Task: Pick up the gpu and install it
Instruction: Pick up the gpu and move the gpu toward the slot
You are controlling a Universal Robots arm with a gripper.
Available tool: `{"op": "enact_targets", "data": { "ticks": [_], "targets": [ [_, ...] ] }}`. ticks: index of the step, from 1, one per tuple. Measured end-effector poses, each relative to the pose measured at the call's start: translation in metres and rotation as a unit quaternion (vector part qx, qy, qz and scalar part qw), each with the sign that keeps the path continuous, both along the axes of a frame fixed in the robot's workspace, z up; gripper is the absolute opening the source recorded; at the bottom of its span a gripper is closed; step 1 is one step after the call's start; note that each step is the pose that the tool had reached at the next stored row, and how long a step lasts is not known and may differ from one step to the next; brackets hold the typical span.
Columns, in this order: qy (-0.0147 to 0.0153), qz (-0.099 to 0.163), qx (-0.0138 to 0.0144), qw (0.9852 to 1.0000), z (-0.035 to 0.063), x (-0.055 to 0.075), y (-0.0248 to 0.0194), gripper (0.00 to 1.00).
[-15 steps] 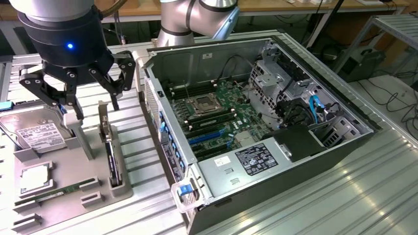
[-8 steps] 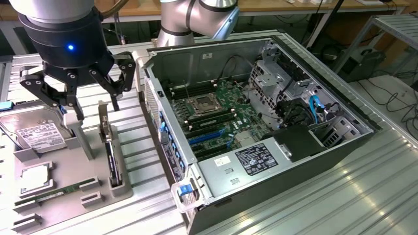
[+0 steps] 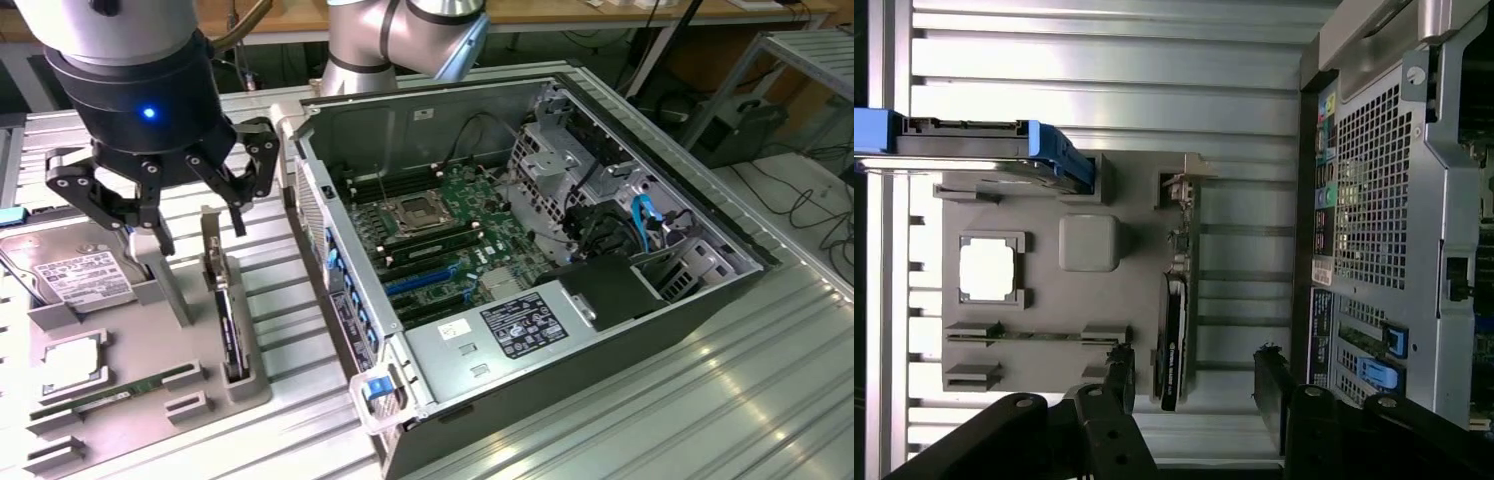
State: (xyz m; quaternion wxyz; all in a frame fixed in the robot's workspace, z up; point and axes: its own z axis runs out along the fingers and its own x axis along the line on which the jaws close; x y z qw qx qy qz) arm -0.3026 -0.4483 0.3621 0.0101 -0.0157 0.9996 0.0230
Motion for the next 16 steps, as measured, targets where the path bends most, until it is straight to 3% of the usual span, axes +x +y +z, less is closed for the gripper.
{"op": "enact_targets", "data": {
  "ticks": [8,16],
  "targets": [
    [0.0043,0.000,0.0000,1.0000,-0.0042,0.000,-0.0019,0.60],
    [0.0045,0.000,0.0009,1.0000,-0.0124,0.000,-0.0033,0.60]
  ]
}}
